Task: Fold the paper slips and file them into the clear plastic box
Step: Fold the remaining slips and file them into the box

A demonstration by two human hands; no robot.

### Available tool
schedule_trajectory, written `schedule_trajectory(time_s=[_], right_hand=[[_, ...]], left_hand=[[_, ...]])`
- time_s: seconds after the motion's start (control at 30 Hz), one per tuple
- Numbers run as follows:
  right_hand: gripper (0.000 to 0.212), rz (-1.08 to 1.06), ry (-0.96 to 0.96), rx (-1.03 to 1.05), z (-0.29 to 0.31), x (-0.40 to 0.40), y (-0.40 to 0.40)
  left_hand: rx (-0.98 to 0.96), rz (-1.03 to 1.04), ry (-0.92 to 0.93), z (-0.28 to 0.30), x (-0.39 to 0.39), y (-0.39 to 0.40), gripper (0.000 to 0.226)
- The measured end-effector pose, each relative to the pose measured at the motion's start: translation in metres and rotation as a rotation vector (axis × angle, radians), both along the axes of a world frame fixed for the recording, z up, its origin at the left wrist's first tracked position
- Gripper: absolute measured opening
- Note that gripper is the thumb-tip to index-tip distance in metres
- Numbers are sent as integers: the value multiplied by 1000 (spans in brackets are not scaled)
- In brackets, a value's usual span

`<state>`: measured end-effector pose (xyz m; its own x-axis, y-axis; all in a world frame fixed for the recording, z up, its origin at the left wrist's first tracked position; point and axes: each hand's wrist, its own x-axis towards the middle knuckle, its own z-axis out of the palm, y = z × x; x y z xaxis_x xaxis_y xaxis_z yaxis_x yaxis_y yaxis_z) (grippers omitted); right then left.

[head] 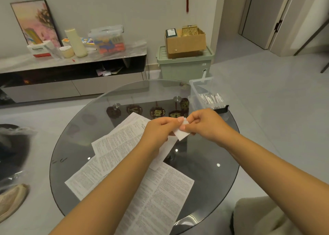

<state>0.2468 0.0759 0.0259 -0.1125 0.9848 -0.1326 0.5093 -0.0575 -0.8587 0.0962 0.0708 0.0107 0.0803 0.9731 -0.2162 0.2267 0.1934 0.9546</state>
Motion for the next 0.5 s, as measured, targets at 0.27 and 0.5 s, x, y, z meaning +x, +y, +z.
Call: schedule_trajectory(time_s=[0.27,0.5], right_hand=[[20,-59,-141,123,7,16,9],[12,-290,-102,326,14,45,25]], left_hand=[[-68,18,-69,7,24,23,26],[73,-21,-67,24,53,55,29]])
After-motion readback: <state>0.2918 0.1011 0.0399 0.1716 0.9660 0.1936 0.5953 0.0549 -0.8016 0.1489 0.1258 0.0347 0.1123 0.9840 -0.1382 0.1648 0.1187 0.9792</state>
